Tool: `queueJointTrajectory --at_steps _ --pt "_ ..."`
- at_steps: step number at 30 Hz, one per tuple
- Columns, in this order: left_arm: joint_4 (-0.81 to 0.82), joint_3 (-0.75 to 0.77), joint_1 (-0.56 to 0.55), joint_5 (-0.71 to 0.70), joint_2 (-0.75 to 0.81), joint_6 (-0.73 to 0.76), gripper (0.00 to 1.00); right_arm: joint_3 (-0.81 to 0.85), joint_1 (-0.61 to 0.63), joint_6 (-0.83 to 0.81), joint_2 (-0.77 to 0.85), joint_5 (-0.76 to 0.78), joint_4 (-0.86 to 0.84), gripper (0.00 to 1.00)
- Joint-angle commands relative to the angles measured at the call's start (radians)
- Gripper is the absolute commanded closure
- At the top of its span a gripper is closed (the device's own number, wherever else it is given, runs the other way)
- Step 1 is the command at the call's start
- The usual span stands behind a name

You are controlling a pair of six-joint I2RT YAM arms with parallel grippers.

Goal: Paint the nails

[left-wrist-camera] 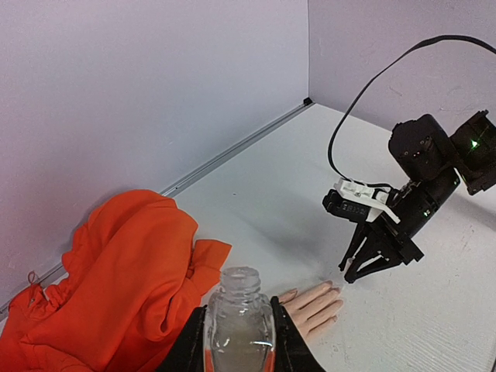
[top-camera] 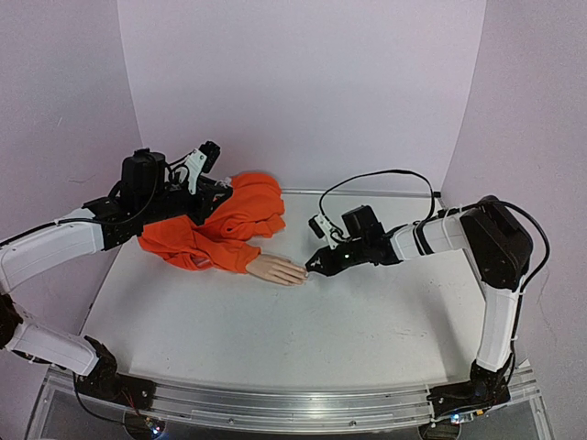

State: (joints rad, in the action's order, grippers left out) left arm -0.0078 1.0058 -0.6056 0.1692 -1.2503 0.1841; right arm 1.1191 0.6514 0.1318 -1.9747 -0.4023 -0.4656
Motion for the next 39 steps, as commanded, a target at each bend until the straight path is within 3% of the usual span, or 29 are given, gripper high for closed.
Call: queueJointTrajectory --at_steps 1,39 --pt "0.065 0.011 0.001 -0.004 0.015 0.003 1.0 0.026 0.01 0.006 -0.003 -0.025 -0.029 1.0" --pt "0.064 0.013 0.001 0.016 0.017 -0.005 1.0 0.059 0.03 0.006 -0.046 -0.037 -0.034 1.0"
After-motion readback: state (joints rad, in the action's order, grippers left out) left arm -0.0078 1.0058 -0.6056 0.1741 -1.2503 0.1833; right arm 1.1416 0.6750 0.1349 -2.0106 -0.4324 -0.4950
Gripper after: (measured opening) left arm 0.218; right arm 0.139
